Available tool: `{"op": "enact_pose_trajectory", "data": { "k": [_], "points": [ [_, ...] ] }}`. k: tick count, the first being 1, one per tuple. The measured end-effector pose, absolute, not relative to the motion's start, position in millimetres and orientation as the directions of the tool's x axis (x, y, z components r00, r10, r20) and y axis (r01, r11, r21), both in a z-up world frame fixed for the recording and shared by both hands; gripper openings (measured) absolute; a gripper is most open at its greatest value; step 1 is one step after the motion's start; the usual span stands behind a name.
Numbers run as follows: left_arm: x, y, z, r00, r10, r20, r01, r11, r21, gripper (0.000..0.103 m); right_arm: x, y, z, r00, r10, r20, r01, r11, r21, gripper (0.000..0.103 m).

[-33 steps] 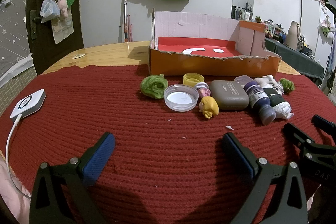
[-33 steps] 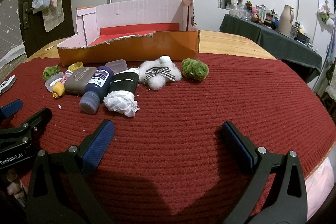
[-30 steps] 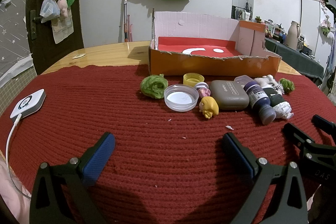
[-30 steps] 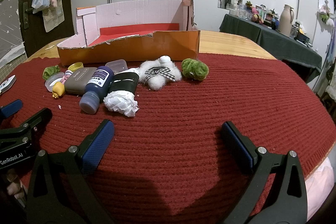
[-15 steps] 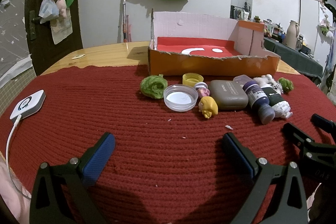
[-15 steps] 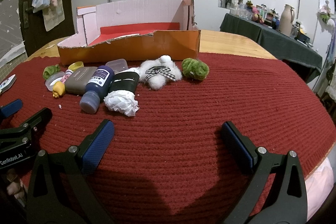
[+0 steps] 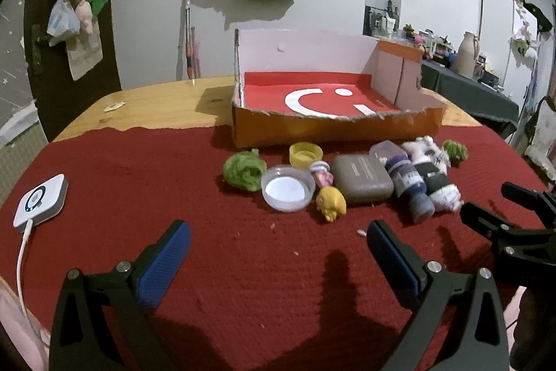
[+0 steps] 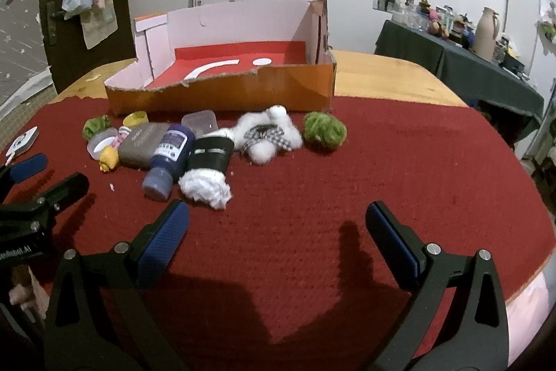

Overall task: Organize objects
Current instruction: 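Move both tools toward the small items in front of the box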

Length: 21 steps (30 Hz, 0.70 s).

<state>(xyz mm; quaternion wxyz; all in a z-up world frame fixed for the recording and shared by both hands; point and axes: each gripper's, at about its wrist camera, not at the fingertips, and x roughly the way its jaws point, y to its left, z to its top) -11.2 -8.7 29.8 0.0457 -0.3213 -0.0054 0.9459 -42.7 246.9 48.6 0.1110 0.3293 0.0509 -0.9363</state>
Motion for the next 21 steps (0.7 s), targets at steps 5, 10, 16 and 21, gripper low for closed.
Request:
{"op": "enact_pose_trajectory", "data": {
  "k": [5, 10, 16, 21],
  "points": [
    [-28.6, -22.1, 41.4, -0.764, 0.140, -0.630, -0.106, -0.990, -0.091, 0.099, -55.4, 245.1, 57.4, -0.747, -0.193, -0.636, 0.265, -0.964, -0.019, 0.103],
    [-49.2, -39.1, 50.3, -0.752, 0.158, -0.640, -0.119, -0.987, -0.105, 0.096, -67.5, 239.6, 60.4, -0.720, -0.221, -0.657, 0.292, -0.956, 0.002, 0.103],
    [-69.9, -48.4, 45.0, -0.730, 0.142, -0.669, -0.131, -0.989, -0.067, 0.090, -80.6, 229.1, 57.9, -0.692, -0.218, -0.688, 0.304, -0.953, -0.003, 0.103],
    [-78.7, -55.8, 39.3, -0.708, 0.145, -0.691, -0.137, -0.988, -0.067, 0.090, -84.0, 222.0, 54.1, -0.668, -0.218, -0.711, 0.321, -0.947, -0.012, 0.103]
  ]
}}
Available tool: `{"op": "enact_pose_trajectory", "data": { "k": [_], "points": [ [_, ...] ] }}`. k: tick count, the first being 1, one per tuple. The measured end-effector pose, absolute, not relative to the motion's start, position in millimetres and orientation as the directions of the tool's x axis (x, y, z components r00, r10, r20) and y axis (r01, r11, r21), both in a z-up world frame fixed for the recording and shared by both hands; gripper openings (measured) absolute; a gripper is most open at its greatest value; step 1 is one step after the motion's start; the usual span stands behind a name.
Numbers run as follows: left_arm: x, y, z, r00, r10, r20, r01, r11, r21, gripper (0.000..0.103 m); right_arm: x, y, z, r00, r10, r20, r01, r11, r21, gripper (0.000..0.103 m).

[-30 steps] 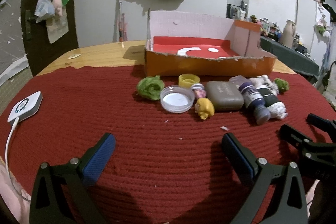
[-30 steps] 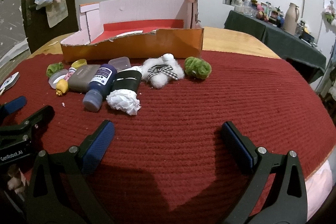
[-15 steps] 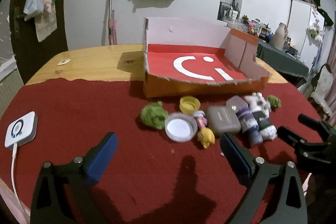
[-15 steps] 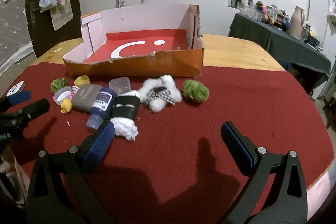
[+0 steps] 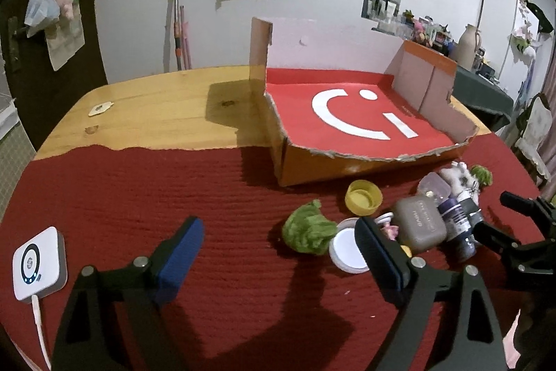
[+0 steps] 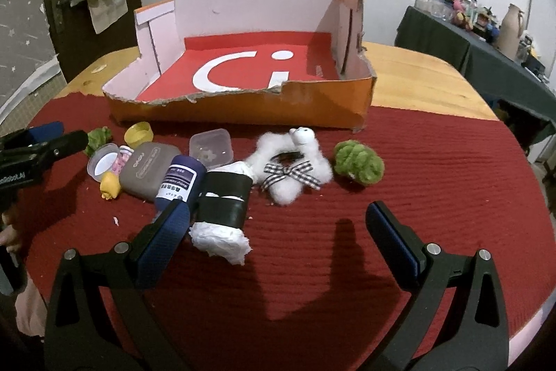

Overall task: Organize objects
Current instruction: 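Move both tools toward the small items in front of the box, then grasp the green fuzzy ball with left tool while right tool grasps the wrapped bottle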

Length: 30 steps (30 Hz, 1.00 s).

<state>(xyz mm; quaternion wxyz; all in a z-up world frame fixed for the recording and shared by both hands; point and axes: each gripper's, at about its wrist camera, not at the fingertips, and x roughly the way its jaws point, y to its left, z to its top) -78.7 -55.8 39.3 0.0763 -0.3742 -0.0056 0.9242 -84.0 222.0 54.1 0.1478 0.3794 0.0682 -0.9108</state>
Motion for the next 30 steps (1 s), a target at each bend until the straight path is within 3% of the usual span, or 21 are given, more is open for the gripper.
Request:
{"op": "enact_pose_trajectory", "data": {
  "k": [4, 16, 19, 22, 30],
  "points": [
    [-84.4, -58.4, 35.0, -0.694, 0.130, -0.708, -0.143, -0.989, -0.042, 0.086, -85.8, 216.5, 53.0, -0.667, -0.199, -0.718, 0.321, -0.947, -0.035, 0.103],
    [-89.8, -69.5, 34.7, -0.698, 0.098, -0.709, -0.154, -0.988, 0.015, 0.086, -89.4, 217.9, 46.3, -0.643, -0.189, -0.742, 0.315, -0.949, -0.031, 0.098],
    [-95.0, -74.1, 31.2, -0.656, 0.188, -0.731, -0.195, -0.978, -0.077, 0.086, -89.8, 217.5, 46.1, -0.638, -0.199, -0.743, 0.323, -0.946, -0.023, 0.094],
    [-99.0, -71.1, 26.0, -0.648, 0.180, -0.740, -0.196, -0.978, -0.067, 0.085, -90.4, 216.5, 45.7, -0.631, -0.211, -0.746, 0.328, -0.945, -0.010, 0.089],
    [-103.8, -61.1, 21.9, -0.627, 0.223, -0.746, -0.240, -0.967, -0.087, 0.067, -86.5, 212.5, 45.0, -0.628, -0.235, -0.742, 0.346, -0.938, 0.004, 0.072]
  ]
}}
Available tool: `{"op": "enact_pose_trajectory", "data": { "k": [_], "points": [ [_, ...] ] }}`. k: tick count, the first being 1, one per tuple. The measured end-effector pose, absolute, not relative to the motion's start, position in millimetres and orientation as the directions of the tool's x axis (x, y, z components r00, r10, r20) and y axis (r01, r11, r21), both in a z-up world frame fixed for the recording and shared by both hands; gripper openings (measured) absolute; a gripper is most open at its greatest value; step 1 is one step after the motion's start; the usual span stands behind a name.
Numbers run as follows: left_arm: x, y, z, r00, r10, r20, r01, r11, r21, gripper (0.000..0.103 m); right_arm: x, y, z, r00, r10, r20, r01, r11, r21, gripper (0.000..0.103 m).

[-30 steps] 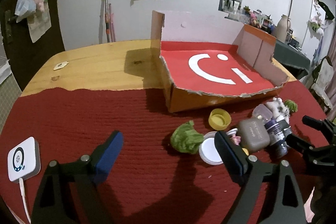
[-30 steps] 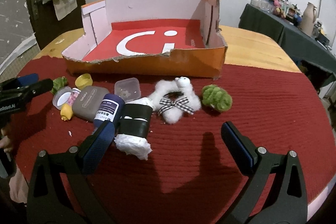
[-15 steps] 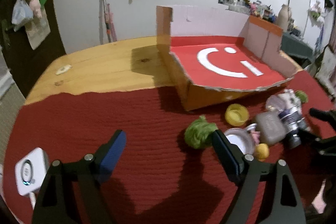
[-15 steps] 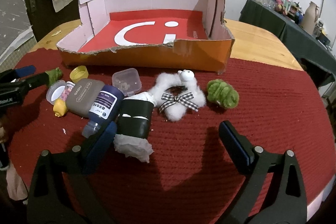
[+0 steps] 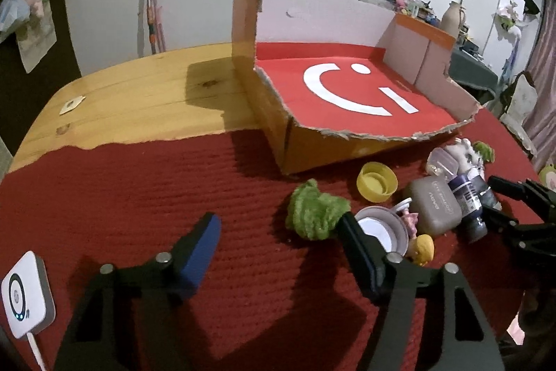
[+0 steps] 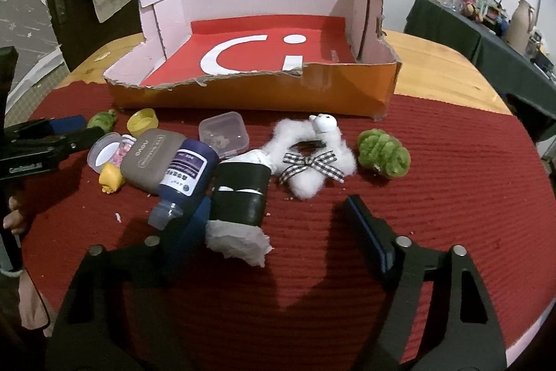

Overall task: Organize objects
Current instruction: 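Grasp the green fuzzy ball with left tool while right tool grasps the wrapped bottle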

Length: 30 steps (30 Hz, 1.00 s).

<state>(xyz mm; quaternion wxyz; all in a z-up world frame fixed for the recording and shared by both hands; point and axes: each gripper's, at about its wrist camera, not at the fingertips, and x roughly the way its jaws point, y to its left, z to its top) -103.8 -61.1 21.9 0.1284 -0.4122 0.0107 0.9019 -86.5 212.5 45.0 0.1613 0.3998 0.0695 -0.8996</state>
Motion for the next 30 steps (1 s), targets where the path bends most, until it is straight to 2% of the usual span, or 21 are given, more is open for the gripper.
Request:
{"op": "enact_pose_trajectory", "data": {
  "k": [1, 4, 5, 6, 10, 15, 30],
  "points": [
    [-104.6, -60.8, 21.8, -0.622, 0.236, -0.746, -0.247, -0.964, -0.098, 0.065, -86.1, 211.8, 45.0, -0.628, -0.239, -0.741, 0.350, -0.937, 0.006, 0.070],
    [-106.1, -59.9, 20.9, -0.607, 0.289, -0.740, -0.281, -0.949, -0.140, 0.049, -83.5, 208.8, 45.0, -0.628, -0.260, -0.733, 0.367, -0.930, 0.015, 0.056],
    [-106.7, -59.2, 20.6, -0.597, 0.323, -0.735, -0.306, -0.938, -0.164, 0.036, -82.0, 207.1, 45.2, -0.626, -0.271, -0.731, 0.379, -0.925, 0.019, 0.042],
    [-107.0, -59.4, 20.3, -0.584, 0.359, -0.728, -0.327, -0.925, -0.193, 0.028, -80.0, 205.1, 45.5, -0.623, -0.289, -0.727, 0.393, -0.919, 0.028, 0.029],
    [-104.1, -61.7, 21.1, -0.590, 0.381, -0.712, -0.325, -0.919, -0.222, 0.027, -72.1, 200.4, 46.2, -0.634, -0.302, -0.712, 0.412, -0.911, 0.020, 0.029],
    [-91.2, -59.7, 32.0, -0.642, 0.342, -0.686, -0.314, -0.934, -0.172, 0.027, -66.3, 204.9, 57.4, -0.658, -0.328, -0.678, 0.417, -0.908, 0.035, 0.029],
    [-74.7, -52.4, 53.1, -0.685, 0.331, -0.649, -0.314, -0.938, -0.147, 0.027, -69.6, 216.1, 78.1, -0.672, -0.370, -0.642, 0.430, -0.900, 0.068, 0.029]
  ]
}}
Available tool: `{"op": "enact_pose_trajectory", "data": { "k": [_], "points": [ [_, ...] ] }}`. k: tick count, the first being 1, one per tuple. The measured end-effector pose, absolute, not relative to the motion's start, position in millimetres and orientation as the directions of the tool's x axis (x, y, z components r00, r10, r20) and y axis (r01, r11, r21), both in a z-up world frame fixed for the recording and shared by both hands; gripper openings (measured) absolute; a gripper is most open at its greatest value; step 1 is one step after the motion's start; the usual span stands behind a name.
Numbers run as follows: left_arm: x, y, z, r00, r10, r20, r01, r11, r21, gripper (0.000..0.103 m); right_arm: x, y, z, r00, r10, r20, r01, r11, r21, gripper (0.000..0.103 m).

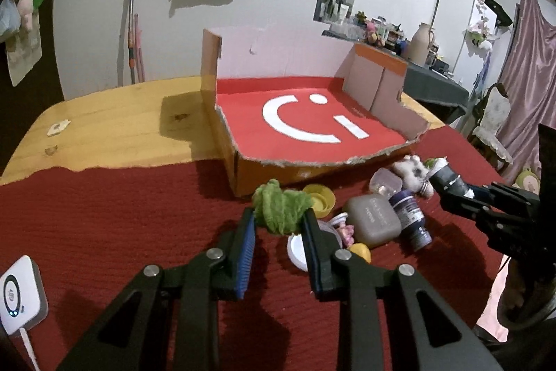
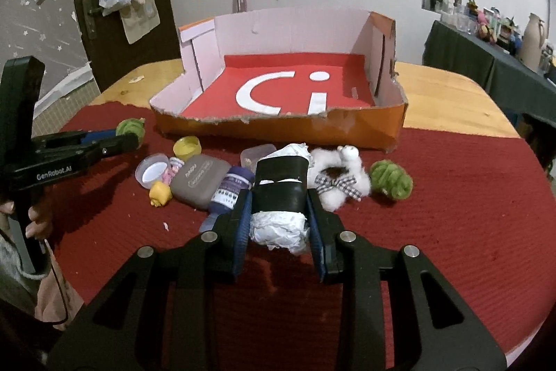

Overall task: Organize objects
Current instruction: 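Grasp the green fuzzy ball with left tool while right tool grasps the wrapped bottle, then carry the green ball into the box with left tool while right tool places the wrapped bottle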

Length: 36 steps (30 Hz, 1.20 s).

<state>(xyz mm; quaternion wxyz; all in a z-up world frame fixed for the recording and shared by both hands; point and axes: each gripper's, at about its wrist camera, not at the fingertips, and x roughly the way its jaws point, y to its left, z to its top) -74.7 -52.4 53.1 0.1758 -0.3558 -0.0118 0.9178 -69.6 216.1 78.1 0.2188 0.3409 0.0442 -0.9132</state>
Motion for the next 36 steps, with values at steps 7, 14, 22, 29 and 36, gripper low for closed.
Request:
{"op": "enact_pose_trajectory", "data": {
  "k": [7, 14, 22, 29, 36],
  "points": [
    [-80.3, -45.3, 73.2, -0.708, 0.323, -0.628, -0.309, -0.941, -0.135, 0.027, -82.6, 219.8, 106.5, -0.704, -0.380, -0.600, 0.444, -0.895, 0.046, 0.029],
    [-100.6, -28.7, 94.5, -0.702, 0.323, -0.635, -0.328, -0.938, -0.114, 0.027, -113.3, 223.0, 135.4, -0.705, -0.386, -0.594, 0.468, -0.884, 0.019, 0.029],
    [-140.7, -9.0, 97.6, -0.651, 0.289, -0.702, -0.357, -0.933, -0.053, 0.027, -178.3, 222.6, 137.4, -0.604, -0.379, -0.701, 0.522, -0.853, 0.011, 0.029],
    [-169.4, 4.9, 78.7, -0.578, 0.230, -0.783, -0.380, -0.925, 0.009, 0.027, -217.8, 214.7, 115.0, -0.483, -0.335, -0.809, 0.559, -0.829, 0.010, 0.029],
    [-194.2, 3.3, 55.1, -0.496, 0.191, -0.847, -0.382, -0.924, 0.015, 0.027, -236.4, 208.7, 97.5, -0.399, -0.283, -0.872, 0.591, -0.807, -0.009, 0.029]
  ]
}}
